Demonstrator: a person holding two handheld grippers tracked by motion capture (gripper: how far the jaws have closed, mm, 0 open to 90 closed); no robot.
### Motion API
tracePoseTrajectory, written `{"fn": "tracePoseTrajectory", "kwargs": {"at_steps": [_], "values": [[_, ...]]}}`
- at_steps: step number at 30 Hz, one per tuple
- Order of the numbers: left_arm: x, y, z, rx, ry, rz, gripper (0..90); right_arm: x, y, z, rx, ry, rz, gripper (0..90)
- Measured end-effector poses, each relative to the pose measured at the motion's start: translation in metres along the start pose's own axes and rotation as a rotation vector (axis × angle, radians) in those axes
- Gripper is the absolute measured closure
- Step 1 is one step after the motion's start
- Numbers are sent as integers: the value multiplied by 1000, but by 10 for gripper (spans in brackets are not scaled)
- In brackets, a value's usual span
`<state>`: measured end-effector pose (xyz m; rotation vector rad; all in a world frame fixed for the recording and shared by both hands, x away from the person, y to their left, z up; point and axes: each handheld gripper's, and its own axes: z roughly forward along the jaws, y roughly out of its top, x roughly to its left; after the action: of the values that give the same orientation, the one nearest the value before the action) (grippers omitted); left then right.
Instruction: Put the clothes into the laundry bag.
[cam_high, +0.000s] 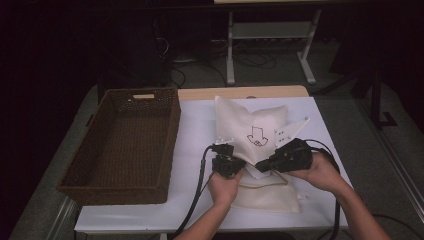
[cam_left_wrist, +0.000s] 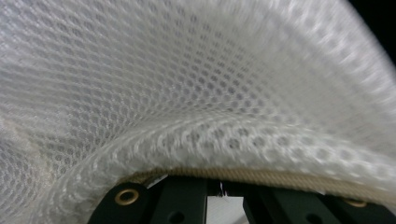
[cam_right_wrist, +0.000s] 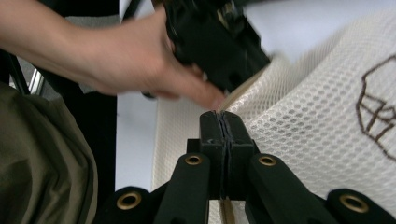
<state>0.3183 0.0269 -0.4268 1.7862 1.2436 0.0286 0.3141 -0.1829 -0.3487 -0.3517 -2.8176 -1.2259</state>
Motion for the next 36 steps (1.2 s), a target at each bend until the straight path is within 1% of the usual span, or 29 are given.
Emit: {"fn": "tracePoseTrajectory", "kwargs": {"at_steps": [1, 2, 3, 6, 8, 10, 12, 15, 17, 19, 20, 21, 22, 24, 25, 28, 30, 31, 33, 34, 36], "values": [[0, -1, -1, 9, 9, 25, 873, -1, -4, 4, 14, -1, 10, 882], [2, -3, -4, 27, 11, 35, 865, -3, -8, 8, 30, -6, 27, 880], [3, -5, -6, 37, 10, 36, 849, -5, -14, 15, 53, -5, 44, 876], [8, -12, -15, 88, 18, 70, 811, -9, -25, 28, 75, -10, 72, 872], [13, -18, -22, 113, 10, 67, 773, -11, -29, 34, 88, -17, 83, 872], [17, -22, -29, 128, 2, 67, 758, -13, -32, 38, 100, -17, 93, 872], [19, -25, -37, 130, -4, 67, 751, -15, -32, 42, 117, -23, 93, 873], [22, -26, -49, 132, -10, 81, 739, -18, -34, 48, 144, -29, 97, 870], [24, -26, -56, 124, -2, 92, 725, -20, -35, 51, 157, -37, 103, 865], [27, -25, -64, 119, -1, 94, 712, -21, -35, 53, 170, -46, 108, 845], [28, -24, -68, 115, 3, 94, 704, -21, -35, 53, 169, -43, 108, 818], [30, -24, -72, 109, 6, 92, 698, -21, -35, 53, 165, -31, 112, 798], [32, -24, -75, 106, 11, 96, 688, -20, -35, 52, 161, -15, 112, 796], [35, -23, -82, 97, 26, 93, 670, -18, -34, 51, 163, -11, 109, 768], [37, -22, -84, 94, 28, 91, 661, -16, -34, 50, 158, -1, 109, 756], [40, -22, -92, 90, 48, 99, 634, -13, -31, 42, 107, 13, 93, 746], [41, -23, -95, 94, 66, 109, 608, -14, -30, 36, 86, 5, 95, 739], [42, -23, -97, 95, 74, 115, 586, -15, -30, 33, 76, 2, 104, 736], [43, -25, -99, 103, 90, 119, 549, -18, -30, 27, 38, 6, 116, 731], [43, -27, -99, 108, 100, 124, 529, -19, -31, 24, 21, 4, 130, 729], [45, -30, -99, 123, 104, 123, 521, -22, -31, 18, -6, -1, 140, 732]]}}
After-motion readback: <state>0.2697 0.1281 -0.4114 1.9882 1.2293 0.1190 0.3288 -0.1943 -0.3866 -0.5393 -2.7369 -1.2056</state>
